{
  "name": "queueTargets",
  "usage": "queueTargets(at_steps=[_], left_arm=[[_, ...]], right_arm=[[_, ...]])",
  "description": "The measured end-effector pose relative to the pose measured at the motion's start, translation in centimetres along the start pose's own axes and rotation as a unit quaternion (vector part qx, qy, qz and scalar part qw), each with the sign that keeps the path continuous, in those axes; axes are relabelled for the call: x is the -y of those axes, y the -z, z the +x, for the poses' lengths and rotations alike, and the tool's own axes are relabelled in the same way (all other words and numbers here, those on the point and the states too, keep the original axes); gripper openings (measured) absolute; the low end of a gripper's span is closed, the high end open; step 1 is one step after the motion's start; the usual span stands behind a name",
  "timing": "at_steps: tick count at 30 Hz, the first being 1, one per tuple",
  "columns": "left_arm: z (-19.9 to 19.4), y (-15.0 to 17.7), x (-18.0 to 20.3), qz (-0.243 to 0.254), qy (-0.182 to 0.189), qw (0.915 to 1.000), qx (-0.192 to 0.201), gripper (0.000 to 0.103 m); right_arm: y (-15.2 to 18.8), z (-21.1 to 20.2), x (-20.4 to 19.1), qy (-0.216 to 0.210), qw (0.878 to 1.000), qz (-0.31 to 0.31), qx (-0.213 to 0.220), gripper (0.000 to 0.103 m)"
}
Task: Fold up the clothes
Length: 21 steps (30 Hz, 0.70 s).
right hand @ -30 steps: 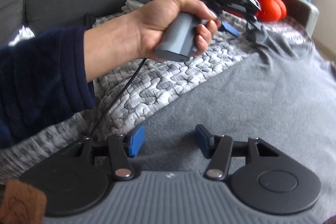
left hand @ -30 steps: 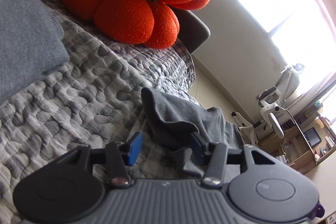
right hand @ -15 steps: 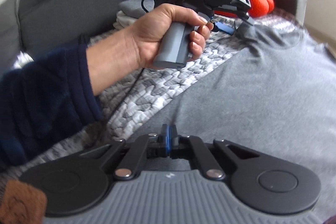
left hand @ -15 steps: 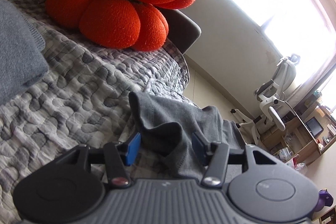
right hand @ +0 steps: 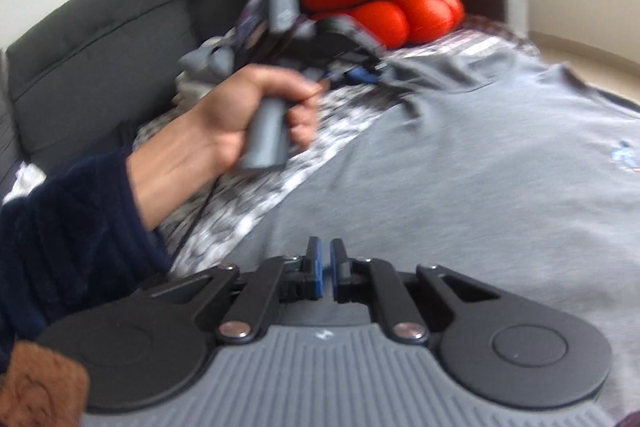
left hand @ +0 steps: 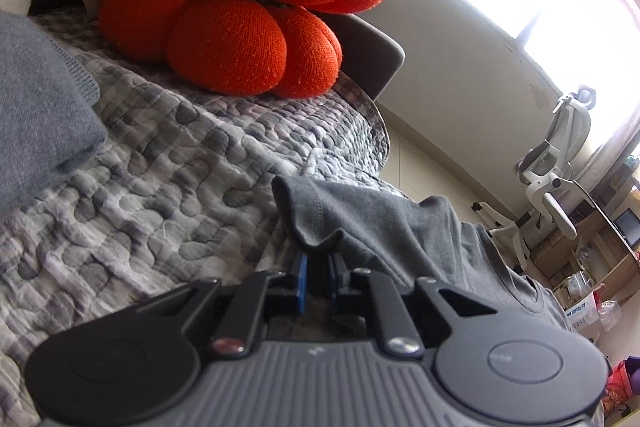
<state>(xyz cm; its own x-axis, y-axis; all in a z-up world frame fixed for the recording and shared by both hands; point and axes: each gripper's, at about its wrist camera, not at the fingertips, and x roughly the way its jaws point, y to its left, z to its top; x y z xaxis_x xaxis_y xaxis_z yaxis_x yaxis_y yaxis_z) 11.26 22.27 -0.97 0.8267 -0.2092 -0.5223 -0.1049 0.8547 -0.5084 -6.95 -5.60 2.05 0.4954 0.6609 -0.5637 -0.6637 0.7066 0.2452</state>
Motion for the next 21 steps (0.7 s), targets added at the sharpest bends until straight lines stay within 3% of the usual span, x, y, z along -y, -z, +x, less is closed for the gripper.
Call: queueTargets(at_steps=[2, 5, 8, 10, 12, 16, 20, 21], left_arm=[[0.0, 0.1, -0.6, -0.004, 0.005, 1.0, -0.004, 0.011], [-0.1, -0.3, -2.2, -0.052, 0.033, 0.998, -0.013, 0.013], [-0.4, -1.0, -2.8, -0.078, 0.04, 0.9962, -0.004, 0.033], [-0.6, -1.5, -2.4, -0.075, 0.032, 0.9966, 0.005, 0.054], [-0.6, -1.9, -2.0, -0.07, 0.028, 0.9971, 0.009, 0.055], [0.1, -2.9, -1.1, -0.068, 0.021, 0.9974, 0.01, 0.06], [1.6, -3.3, -0.3, -0.051, 0.001, 0.9987, -0.002, 0.06], [2.0, -3.3, -0.2, -0.046, -0.005, 0.9989, -0.003, 0.06]], right_arm=[[-0.3, -1.1, 1.9, 0.013, 0.999, 0.031, 0.019, 0.01], [-0.7, -3.0, 4.9, 0.039, 0.995, 0.074, 0.053, 0.012], [-0.5, -4.8, 7.2, 0.093, 0.988, 0.089, 0.08, 0.019], [-0.2, -5.9, 8.6, 0.133, 0.982, 0.092, 0.097, 0.039], [0.0, -6.7, 9.9, 0.172, 0.975, 0.09, 0.112, 0.046], [1.4, -6.5, 12.4, 0.193, 0.968, 0.108, 0.12, 0.046], [3.3, -5.3, 14.2, 0.153, 0.97, 0.147, 0.116, 0.047], [3.2, -5.8, 14.2, 0.145, 0.971, 0.147, 0.125, 0.052]])
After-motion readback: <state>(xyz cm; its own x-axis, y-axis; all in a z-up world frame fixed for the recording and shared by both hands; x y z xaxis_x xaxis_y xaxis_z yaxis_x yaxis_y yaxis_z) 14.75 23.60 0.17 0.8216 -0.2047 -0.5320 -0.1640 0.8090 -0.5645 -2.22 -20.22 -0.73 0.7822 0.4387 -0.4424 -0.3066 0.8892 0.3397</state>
